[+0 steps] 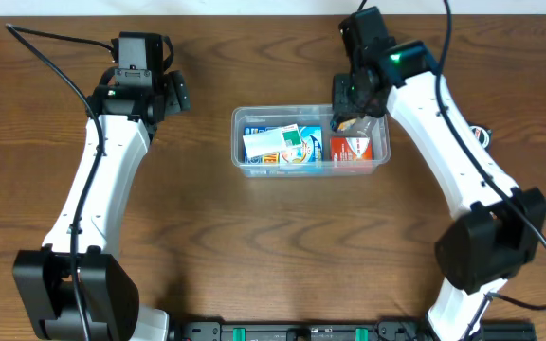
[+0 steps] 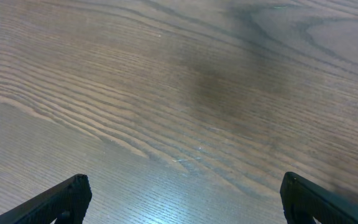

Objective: Pack container
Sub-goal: 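Lift the brown bottle with the right gripper over the container, then lower the bottle into the container's right end and release it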

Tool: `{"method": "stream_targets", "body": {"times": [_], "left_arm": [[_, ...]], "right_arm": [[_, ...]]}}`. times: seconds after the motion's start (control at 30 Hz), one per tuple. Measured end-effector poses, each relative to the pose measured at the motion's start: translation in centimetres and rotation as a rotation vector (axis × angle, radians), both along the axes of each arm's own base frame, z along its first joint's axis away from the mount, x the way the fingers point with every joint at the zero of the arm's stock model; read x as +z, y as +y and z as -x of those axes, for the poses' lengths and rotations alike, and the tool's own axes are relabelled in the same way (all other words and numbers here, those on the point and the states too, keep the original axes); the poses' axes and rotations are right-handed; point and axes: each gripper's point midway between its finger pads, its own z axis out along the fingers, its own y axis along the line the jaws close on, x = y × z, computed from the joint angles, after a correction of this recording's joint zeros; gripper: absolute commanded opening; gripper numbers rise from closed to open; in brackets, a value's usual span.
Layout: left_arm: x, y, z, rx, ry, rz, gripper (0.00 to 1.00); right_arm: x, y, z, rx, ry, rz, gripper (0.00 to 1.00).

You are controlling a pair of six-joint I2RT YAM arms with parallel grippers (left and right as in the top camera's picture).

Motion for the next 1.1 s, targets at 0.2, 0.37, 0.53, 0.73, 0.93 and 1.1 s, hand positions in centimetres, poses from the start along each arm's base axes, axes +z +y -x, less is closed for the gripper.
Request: {"method": "stream_targets", "body": {"times": [0.2, 0.37, 0.53, 0.73, 0.93, 1.1], "left_arm": [[0.0, 0.0, 0.0, 0.0, 0.0, 0.0, 0.98], [0.0, 0.0, 0.0, 0.0, 0.0, 0.0, 0.98], [0.0, 0.0, 0.0, 0.0, 0.0, 0.0, 0.98], [0.0, 0.0, 0.0, 0.0, -0.001, 0.0, 0.98], [0.0, 0.0, 0.0, 0.0, 0.0, 0.0, 0.98], [0.0, 0.0, 0.0, 0.0, 0.0, 0.0, 0.98]], "right_arm": [[-2.4, -0.1, 0.3, -0.018, 0.071, 0.022, 0.24], [-2.4, -0.1, 0.2, -0.027, 0.066, 0.019, 0.24], [-2.4, -0.5, 0.1, -0.064, 0.058, 0.03, 0.24], [-2.3, -0.9, -0.3, -0.106, 0.039, 0.043, 0.24], [-2.2, -1.0, -0.6, -0.127, 0.029, 0.042, 0.24], [-2.1, -0.9, -0.9, -0.133, 0.014, 0.035, 0.24]]}}
